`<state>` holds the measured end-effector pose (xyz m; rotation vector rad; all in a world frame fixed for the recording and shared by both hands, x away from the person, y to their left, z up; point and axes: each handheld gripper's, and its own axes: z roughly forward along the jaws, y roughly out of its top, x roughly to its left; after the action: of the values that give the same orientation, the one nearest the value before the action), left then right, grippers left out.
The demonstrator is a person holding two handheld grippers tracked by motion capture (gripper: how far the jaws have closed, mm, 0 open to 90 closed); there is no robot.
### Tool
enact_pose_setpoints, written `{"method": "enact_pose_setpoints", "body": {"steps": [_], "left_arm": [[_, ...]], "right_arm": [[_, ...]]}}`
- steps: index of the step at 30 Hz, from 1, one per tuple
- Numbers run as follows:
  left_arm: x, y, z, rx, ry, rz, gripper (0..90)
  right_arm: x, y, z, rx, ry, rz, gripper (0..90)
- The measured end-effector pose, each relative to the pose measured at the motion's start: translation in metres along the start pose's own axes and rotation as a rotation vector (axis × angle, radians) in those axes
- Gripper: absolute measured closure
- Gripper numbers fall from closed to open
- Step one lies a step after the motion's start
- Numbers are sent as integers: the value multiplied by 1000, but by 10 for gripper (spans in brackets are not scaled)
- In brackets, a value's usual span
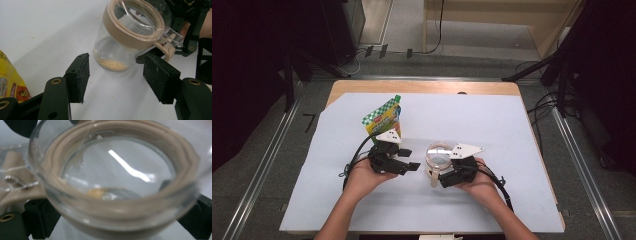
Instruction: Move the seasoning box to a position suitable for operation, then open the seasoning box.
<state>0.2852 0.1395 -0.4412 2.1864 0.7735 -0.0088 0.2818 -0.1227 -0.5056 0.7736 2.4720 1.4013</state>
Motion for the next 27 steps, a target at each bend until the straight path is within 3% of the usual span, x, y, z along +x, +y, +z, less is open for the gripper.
{"method": "enact_pose_setpoints", "body": {"steps": [4,11,12,14,15,19,22,26,27], "left_arm": [[0,0,0,-2,0,-3,385],[0,-1,-2,4,2,-1,385],[0,-1,-1,1,2,-1,385],[0,-1,-1,0,1,-2,386],[0,-1,0,-2,2,-3,387],[-2,-1,0,-2,-2,19,432],[-4,-1,1,0,-8,33,480],[-6,-1,2,6,-20,32,538],[-7,0,3,10,-29,-2,565]], "right_arm": [[-3,-2,-5,9,6,12,52],[-2,-5,-23,31,-24,8,82],[-2,-7,-31,36,-16,7,171],[-2,-7,-34,31,-17,2,197],[-1,-8,-43,25,0,0,272],[3,-8,-54,18,-4,22,308],[7,-10,-67,-1,-10,72,346],[11,-10,-78,-27,-8,101,412],[13,-11,-80,-29,-7,100,425]]}}
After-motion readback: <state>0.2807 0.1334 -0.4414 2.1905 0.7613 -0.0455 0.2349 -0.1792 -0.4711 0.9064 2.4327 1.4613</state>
